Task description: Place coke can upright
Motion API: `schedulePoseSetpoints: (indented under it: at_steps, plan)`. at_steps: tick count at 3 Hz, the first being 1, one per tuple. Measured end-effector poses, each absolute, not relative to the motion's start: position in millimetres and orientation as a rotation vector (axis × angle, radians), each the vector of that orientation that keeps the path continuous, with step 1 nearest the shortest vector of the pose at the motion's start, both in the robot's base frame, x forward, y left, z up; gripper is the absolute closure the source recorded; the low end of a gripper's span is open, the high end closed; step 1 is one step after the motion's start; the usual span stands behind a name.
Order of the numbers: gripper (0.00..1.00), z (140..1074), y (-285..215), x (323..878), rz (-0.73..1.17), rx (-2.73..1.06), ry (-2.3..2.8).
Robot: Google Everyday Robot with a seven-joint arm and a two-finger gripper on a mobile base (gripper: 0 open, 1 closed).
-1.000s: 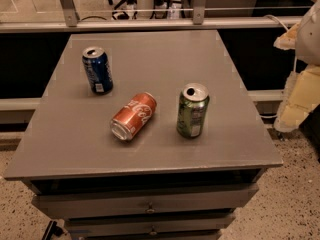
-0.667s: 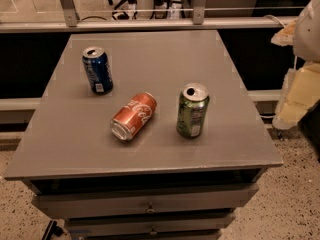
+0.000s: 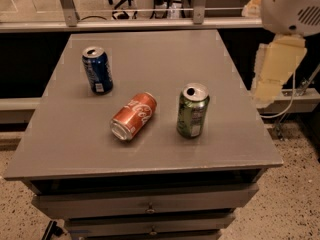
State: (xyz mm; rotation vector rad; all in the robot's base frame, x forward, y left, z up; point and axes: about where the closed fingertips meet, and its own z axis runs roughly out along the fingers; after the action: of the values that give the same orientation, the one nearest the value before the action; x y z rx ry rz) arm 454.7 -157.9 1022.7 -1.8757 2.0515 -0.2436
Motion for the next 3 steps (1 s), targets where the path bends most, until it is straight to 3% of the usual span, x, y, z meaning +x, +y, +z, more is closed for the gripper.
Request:
schedulePoseSetpoints:
  at_steps: [3]
  plan:
    - [0.0, 1036, -76, 484, -0.275, -2.064, 1.834]
